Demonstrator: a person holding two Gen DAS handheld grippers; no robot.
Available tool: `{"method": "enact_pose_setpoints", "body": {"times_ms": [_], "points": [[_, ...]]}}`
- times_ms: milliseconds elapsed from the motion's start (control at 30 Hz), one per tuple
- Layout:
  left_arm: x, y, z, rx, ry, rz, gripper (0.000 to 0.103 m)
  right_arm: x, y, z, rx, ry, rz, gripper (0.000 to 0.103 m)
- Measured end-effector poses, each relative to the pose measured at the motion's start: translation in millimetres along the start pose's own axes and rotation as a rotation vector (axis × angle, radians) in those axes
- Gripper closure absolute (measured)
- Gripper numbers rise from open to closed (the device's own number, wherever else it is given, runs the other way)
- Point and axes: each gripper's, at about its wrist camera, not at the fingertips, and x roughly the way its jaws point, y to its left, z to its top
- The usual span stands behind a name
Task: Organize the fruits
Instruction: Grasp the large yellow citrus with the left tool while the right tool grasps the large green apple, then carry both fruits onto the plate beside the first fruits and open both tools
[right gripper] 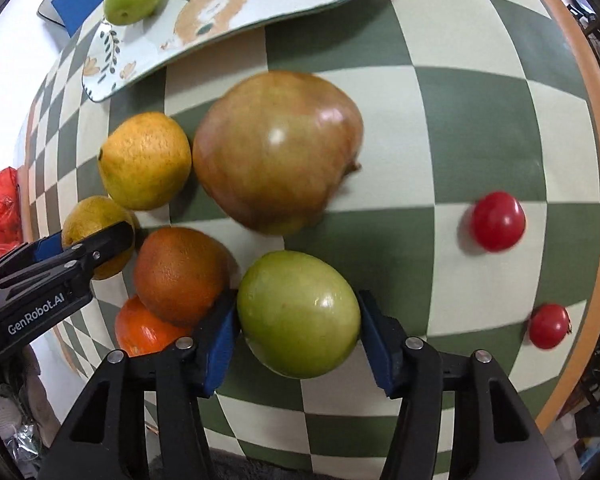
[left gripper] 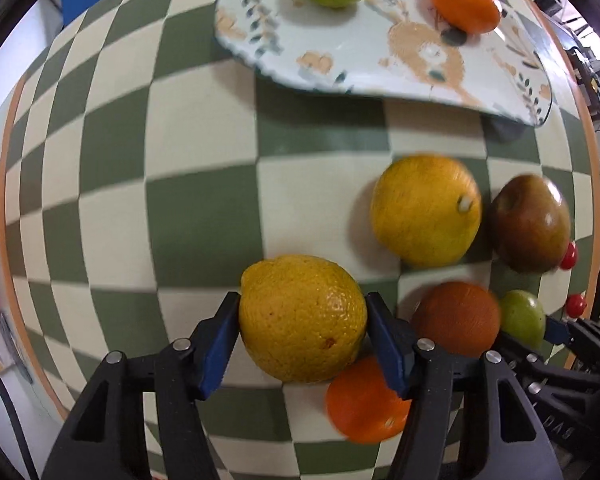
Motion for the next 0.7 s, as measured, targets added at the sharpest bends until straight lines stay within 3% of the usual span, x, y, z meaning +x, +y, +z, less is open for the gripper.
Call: {"method": "enact_pose_setpoints", "body": {"times_ms": [333, 567, 700], "points": [[11, 29, -48, -0.092, 0.004, -0.026, 0.044, 13, -6, -22, 0.03, 0.039, 0.03, 0.043], [1, 29, -50, -0.088, -0.002, -0.039, 0.044, 18, 19, -7, -0.033, 0.047, -0.036, 0.043], [-27, 30, -40, -0.089, -0.038, -0.074, 0.044, 1, 13, -10, 0.021, 0.041, 0.032, 0.043]]}}
